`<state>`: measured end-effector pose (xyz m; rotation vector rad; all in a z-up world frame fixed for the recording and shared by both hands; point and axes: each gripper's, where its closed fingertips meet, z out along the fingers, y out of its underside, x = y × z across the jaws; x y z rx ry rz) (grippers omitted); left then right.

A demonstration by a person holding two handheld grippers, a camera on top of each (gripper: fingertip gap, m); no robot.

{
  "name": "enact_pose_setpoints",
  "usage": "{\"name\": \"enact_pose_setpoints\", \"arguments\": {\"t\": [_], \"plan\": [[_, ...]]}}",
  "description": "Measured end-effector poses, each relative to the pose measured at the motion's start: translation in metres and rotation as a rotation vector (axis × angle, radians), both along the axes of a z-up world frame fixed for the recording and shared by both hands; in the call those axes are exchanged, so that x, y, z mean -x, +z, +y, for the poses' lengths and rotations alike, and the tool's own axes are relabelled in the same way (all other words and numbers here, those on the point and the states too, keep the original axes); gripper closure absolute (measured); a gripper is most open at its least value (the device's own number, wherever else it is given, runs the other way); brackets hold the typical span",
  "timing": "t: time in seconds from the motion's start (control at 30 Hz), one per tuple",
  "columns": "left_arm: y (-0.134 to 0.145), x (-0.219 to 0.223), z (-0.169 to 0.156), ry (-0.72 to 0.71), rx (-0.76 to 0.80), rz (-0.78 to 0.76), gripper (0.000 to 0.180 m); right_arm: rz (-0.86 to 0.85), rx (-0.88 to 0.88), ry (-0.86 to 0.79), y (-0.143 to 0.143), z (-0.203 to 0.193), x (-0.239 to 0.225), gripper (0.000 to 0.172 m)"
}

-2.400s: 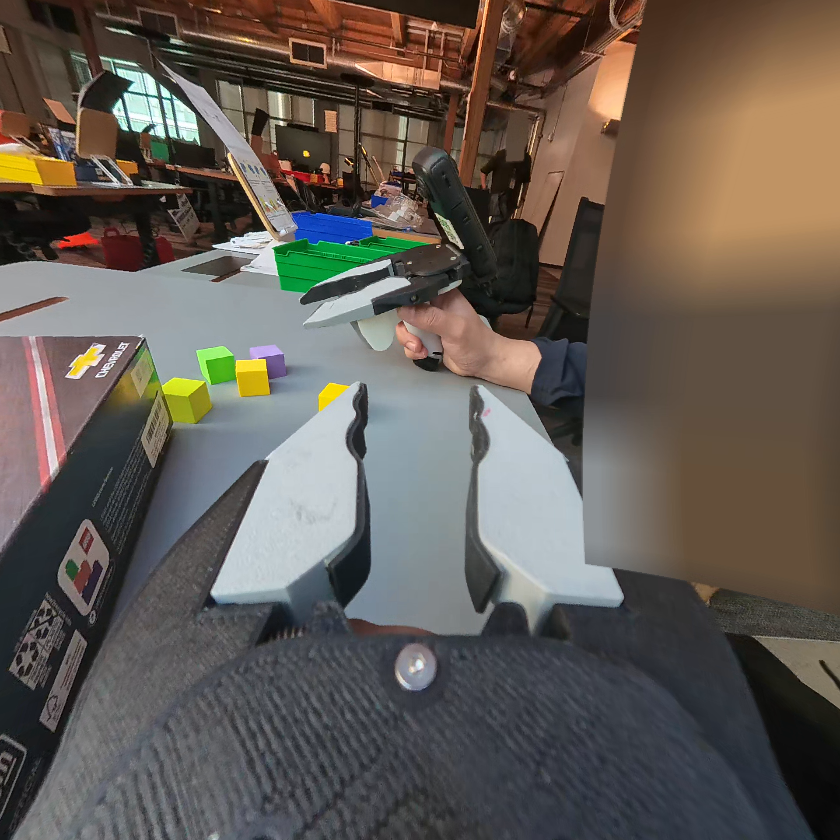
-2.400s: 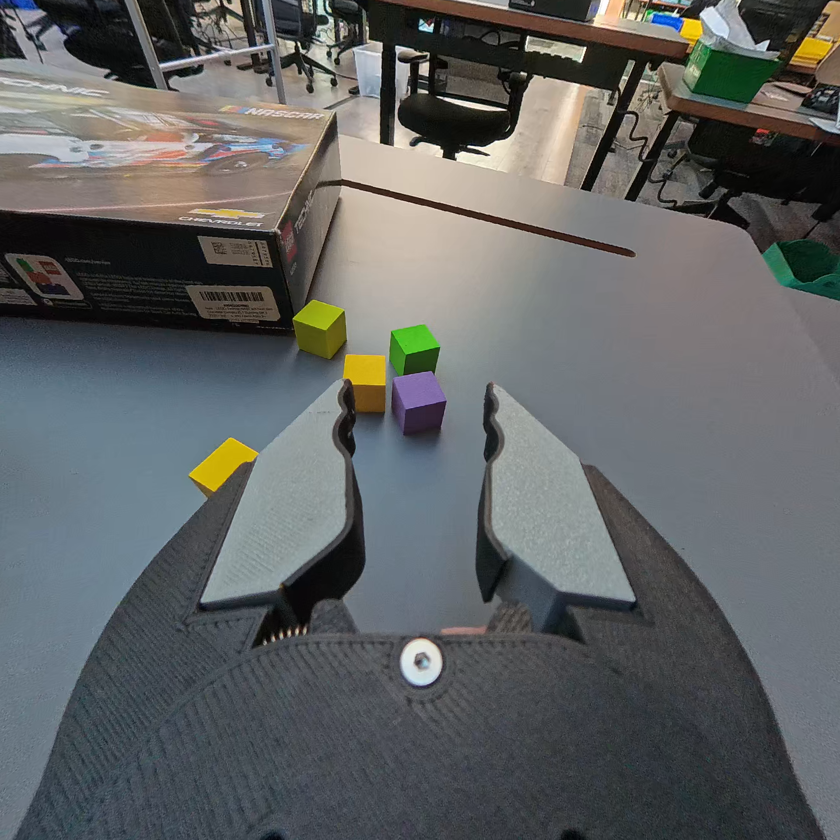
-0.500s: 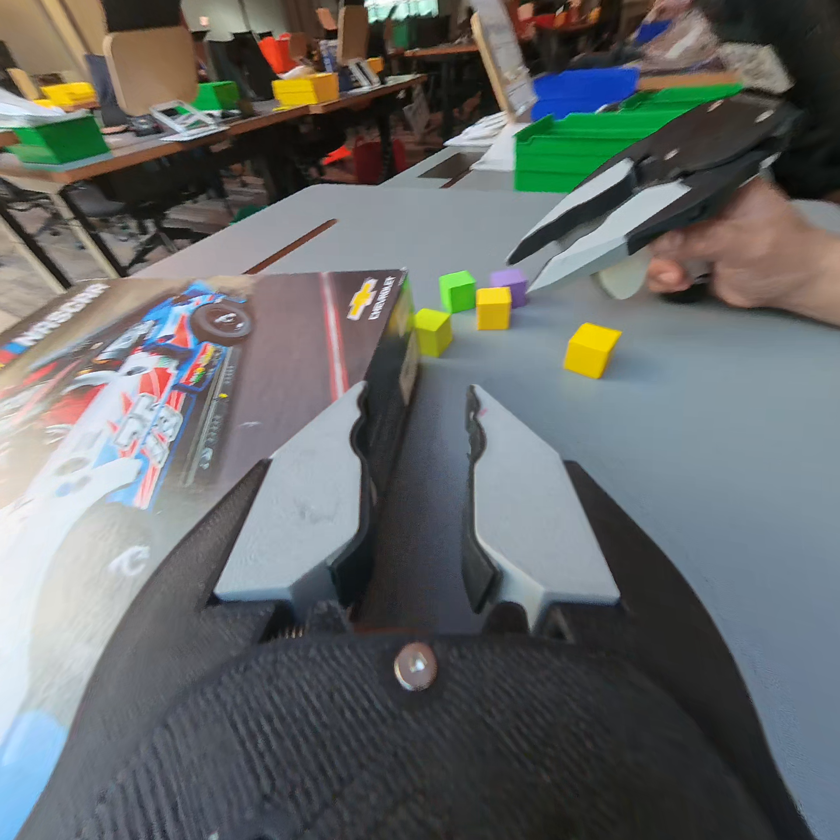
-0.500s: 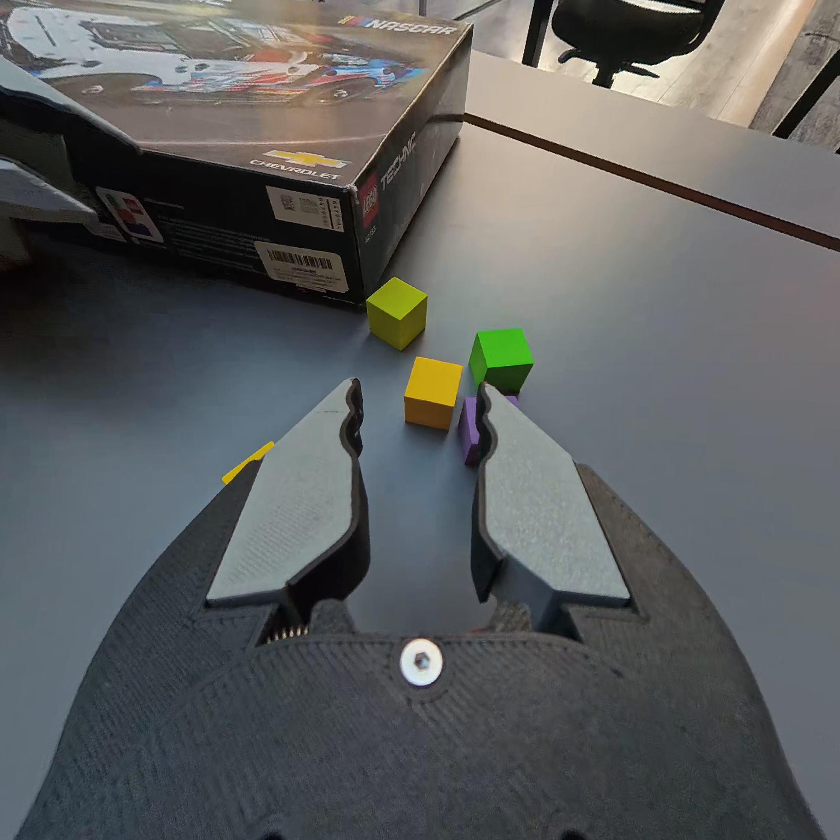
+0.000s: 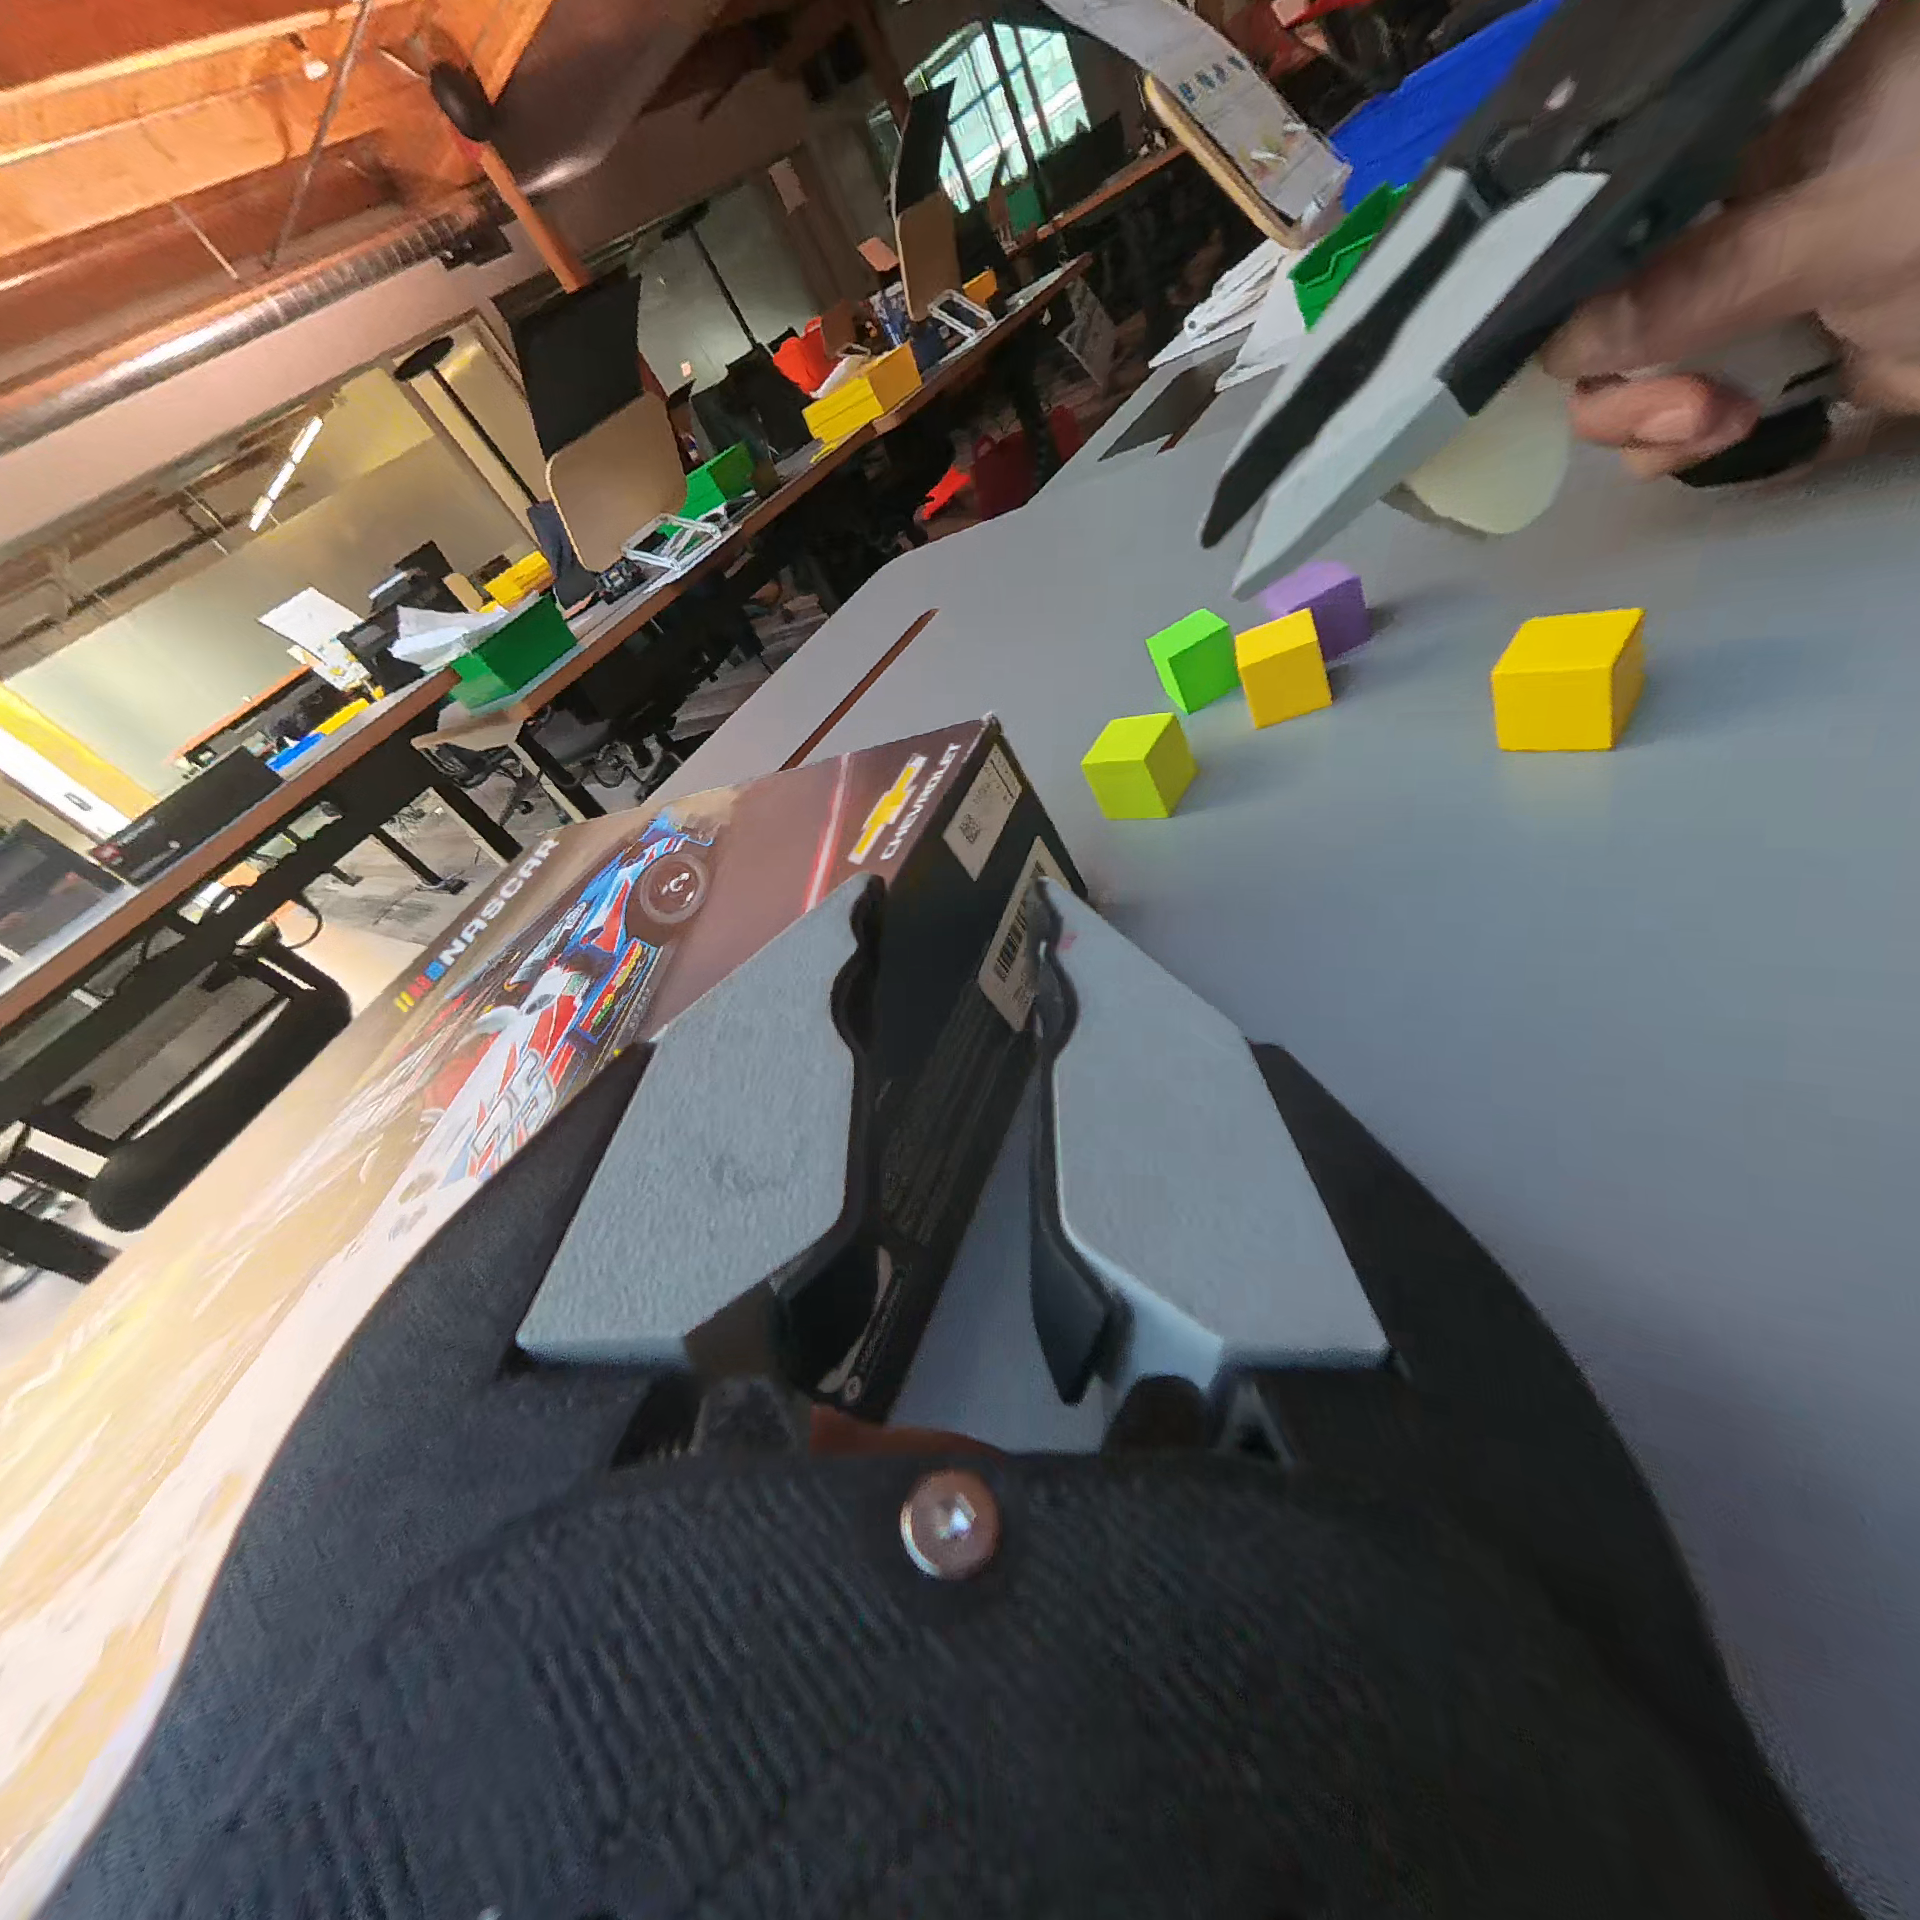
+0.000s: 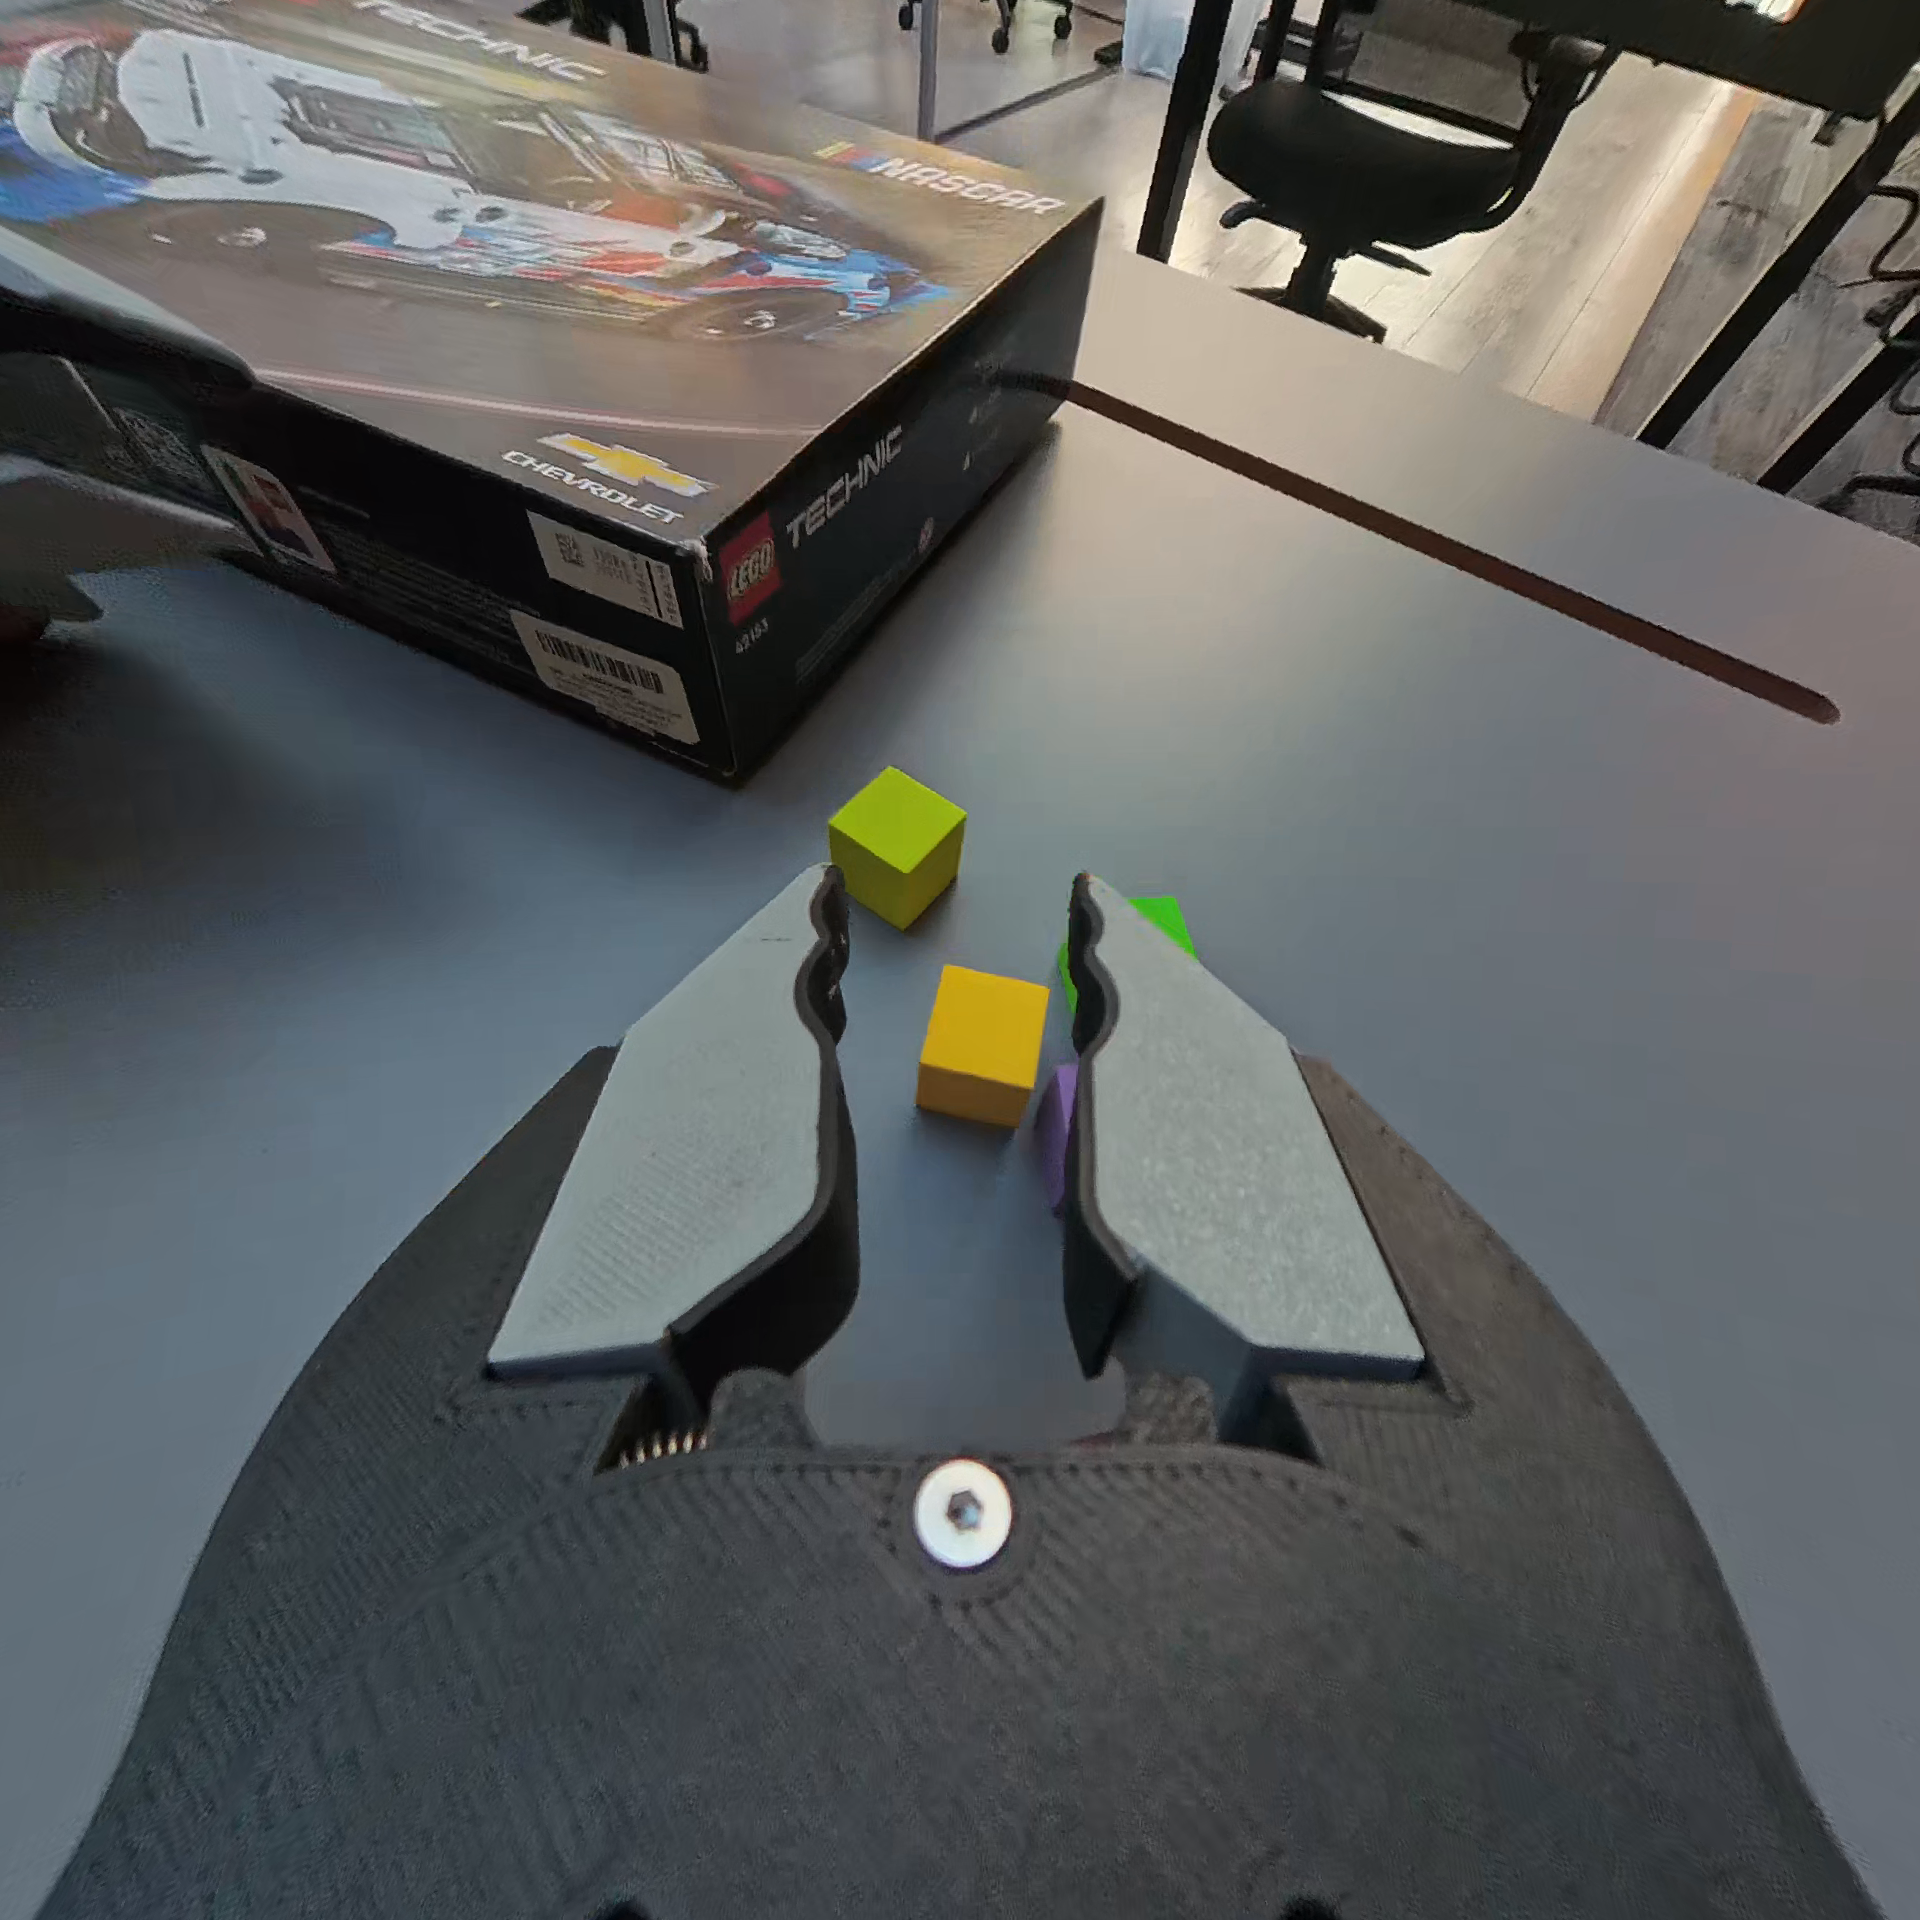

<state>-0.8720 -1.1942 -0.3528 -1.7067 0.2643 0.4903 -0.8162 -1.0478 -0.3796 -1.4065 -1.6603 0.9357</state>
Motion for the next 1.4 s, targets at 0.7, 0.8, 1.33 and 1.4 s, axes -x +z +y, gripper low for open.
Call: {"name": "enact_pose_setpoints", "arguments": {"t": [0.7,0.8,1.33,1.4], "plan": [[0.005,0.018,0.006,-0.061,-0.029,-0.313,0.156,-0.424,-0.051,-0.079,-0.015,-0.026,0.017,0.141],[0.004,0.019,0.007,-0.065,-0.027,-0.327,0.156,-0.451,-0.013,-0.078,-0.002,-0.030,-0.015,0.141],[0.006,0.017,0.006,-0.060,-0.040,-0.305,0.159,-0.521,0.026,-0.174,-0.041,-0.059,-0.067,0.131],[0.007,0.017,0.006,-0.060,-0.041,-0.308,0.159,-0.511,0.039,-0.184,-0.044,-0.060,-0.066,0.126]]}}
